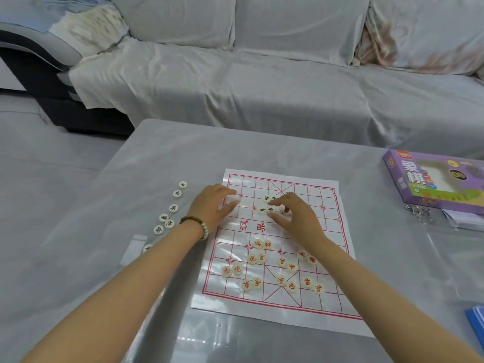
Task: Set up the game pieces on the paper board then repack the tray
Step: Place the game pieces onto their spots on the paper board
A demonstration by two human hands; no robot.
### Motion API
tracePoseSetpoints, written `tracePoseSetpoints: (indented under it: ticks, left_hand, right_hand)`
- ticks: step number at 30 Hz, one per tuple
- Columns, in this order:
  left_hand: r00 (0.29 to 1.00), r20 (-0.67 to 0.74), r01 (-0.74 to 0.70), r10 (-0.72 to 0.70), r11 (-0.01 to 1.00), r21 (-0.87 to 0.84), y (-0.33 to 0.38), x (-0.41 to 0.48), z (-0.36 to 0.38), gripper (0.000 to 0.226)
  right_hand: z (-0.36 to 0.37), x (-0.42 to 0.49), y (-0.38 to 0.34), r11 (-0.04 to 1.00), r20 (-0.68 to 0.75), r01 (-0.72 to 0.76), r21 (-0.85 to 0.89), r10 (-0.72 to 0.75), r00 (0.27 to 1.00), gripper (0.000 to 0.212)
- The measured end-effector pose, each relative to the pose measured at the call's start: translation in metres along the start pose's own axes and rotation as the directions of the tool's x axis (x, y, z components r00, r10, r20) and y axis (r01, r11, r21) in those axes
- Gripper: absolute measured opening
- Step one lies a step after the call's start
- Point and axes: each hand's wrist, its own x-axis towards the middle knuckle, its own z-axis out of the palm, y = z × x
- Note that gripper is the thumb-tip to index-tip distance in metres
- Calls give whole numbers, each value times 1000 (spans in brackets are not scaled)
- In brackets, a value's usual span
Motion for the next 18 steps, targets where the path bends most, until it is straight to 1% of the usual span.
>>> tracePoseSetpoints:
  ticks: [2,5,7,10,14,16,18]
  left_hand:
    - [999,8,39,-40,993,107,-29,-12,-15,47]
    - [981,104,125,-162,947,296,-68,-22,-30,53]
    - [959,163,163,-233,920,356,-82,-19,-36,55]
    - [939,232,160,-254,919,361,-85,-7,-41,54]
    - [929,328,46,-173,932,360,-84,5,-40,51]
    - [923,352,30,-155,941,336,-89,1,-41,51]
    - [926,346,39,-149,951,307,-98,-8,-46,52]
  right_hand:
    - [14,0,-20,998,25,36,46,-37,999,26]
    - [37,0,-50,991,80,96,89,-104,991,27]
    - [52,0,-67,987,99,129,96,-138,985,29]
    - [70,-2,-83,984,121,140,106,-153,981,33]
    - [85,-2,-90,984,145,167,63,-174,974,33]
    - [90,-2,-92,984,157,172,34,-176,972,33]
    - [92,-2,-95,983,162,181,17,-181,970,33]
